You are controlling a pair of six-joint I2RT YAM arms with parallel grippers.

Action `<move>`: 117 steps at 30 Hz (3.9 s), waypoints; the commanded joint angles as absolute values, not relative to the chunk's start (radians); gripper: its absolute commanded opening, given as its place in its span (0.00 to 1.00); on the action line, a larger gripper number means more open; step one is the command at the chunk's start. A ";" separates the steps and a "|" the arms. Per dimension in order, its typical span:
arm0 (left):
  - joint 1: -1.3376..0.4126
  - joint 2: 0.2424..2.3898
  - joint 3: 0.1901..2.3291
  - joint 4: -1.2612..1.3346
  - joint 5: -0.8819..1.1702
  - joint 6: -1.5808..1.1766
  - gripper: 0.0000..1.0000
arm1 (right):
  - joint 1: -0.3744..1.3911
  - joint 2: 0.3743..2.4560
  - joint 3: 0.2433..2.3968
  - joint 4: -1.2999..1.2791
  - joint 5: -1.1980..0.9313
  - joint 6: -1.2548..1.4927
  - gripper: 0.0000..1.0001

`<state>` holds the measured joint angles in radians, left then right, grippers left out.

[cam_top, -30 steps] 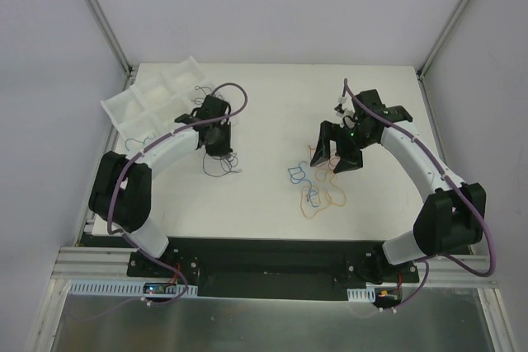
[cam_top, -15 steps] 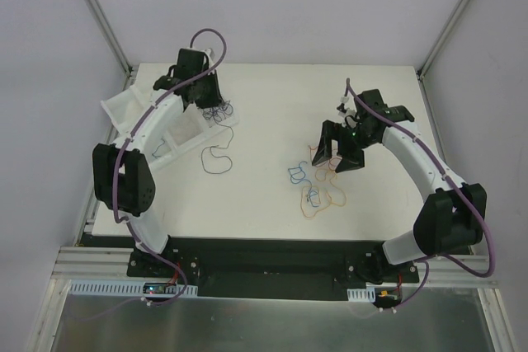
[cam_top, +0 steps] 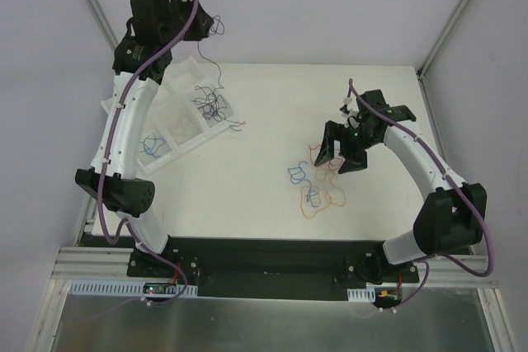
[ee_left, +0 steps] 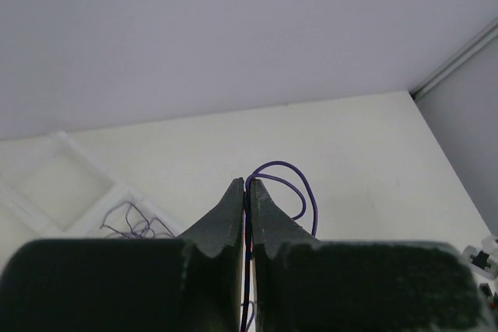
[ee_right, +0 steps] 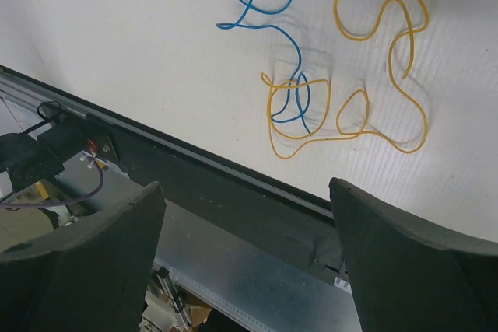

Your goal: Untangle the cables

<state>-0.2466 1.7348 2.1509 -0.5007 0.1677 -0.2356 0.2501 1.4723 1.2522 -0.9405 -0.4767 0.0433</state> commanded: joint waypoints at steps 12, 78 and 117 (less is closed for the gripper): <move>-0.189 1.830 2.398 -0.353 0.092 -0.110 0.00 | 0.241 1.537 1.341 -1.011 -0.457 0.045 0.89; -0.037 1.864 1.984 -0.655 0.317 -0.397 0.64 | 0.230 1.560 1.321 -1.002 -0.443 0.094 0.87; -0.469 1.279 1.088 -0.528 0.491 -0.204 0.61 | 0.654 1.905 1.487 -0.814 -0.442 0.272 0.84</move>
